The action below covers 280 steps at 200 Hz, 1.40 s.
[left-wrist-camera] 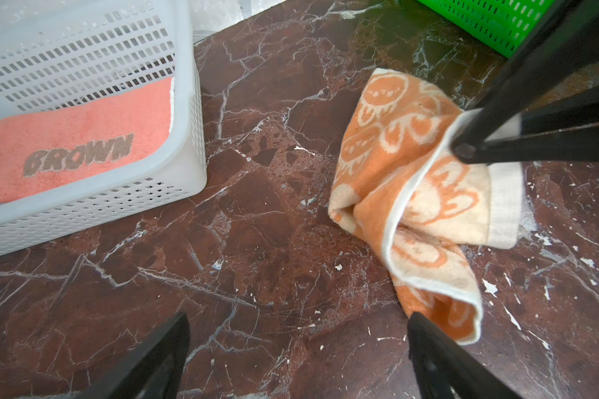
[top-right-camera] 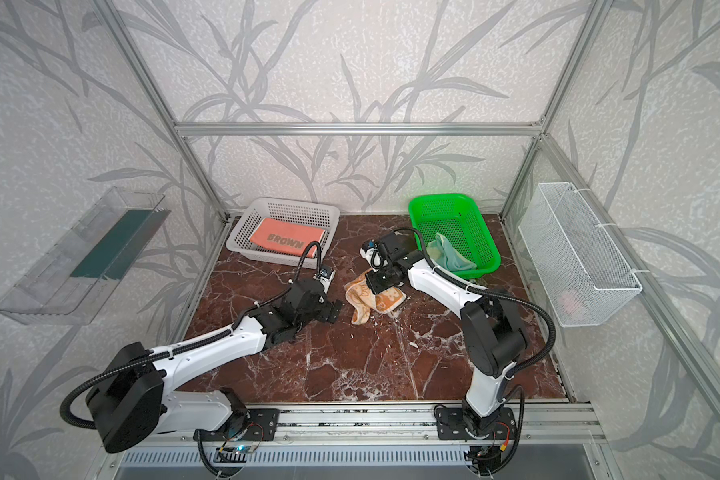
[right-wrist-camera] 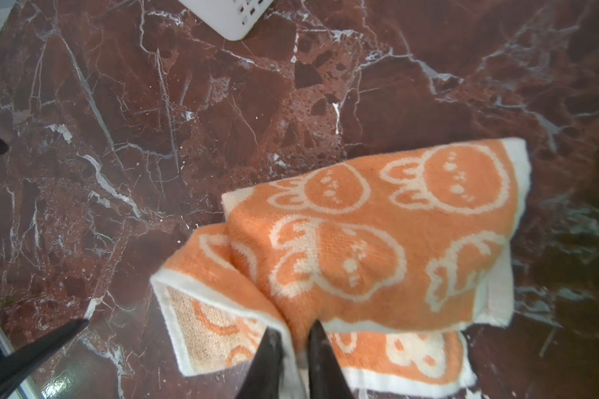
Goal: Fold and stack the towels
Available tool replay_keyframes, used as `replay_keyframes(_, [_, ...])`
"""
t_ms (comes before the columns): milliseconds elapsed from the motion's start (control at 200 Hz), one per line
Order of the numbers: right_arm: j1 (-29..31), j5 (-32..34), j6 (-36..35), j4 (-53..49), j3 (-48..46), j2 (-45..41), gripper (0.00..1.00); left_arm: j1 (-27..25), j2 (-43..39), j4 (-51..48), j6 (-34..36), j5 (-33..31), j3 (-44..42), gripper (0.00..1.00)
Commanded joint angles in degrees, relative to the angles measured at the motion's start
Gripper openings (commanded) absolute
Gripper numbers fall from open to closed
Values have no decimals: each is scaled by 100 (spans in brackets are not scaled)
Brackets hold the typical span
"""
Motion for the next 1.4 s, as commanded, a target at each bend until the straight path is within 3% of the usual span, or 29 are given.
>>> replay_keyframes(0, [92, -157, 52, -71, 399, 272, 29, -2, -15, 131, 66, -148, 41, 98])
replay_keyframes(345, [107, -258, -89, -70, 461, 278, 44, 1, 41, 450, 457, -340, -171, 96])
replay_keyframes(625, [103, 161, -307, 95, 99, -309, 68, -5, 247, 476, 1560, -595, -70, 96])
replay_keyframes(815, [49, 369, -308, 411, -279, -695, 68, 16, 582, 567, 2200, -533, 184, 97])
replay_keyframes(1075, [-83, 733, -416, 433, -733, -1108, 68, 197, 634, 666, 2992, 542, 338, 96])
replay_keyframes(1395, [-334, 742, -421, 657, -1333, -1610, 68, 319, 1158, 338, 3476, 737, 646, 94])
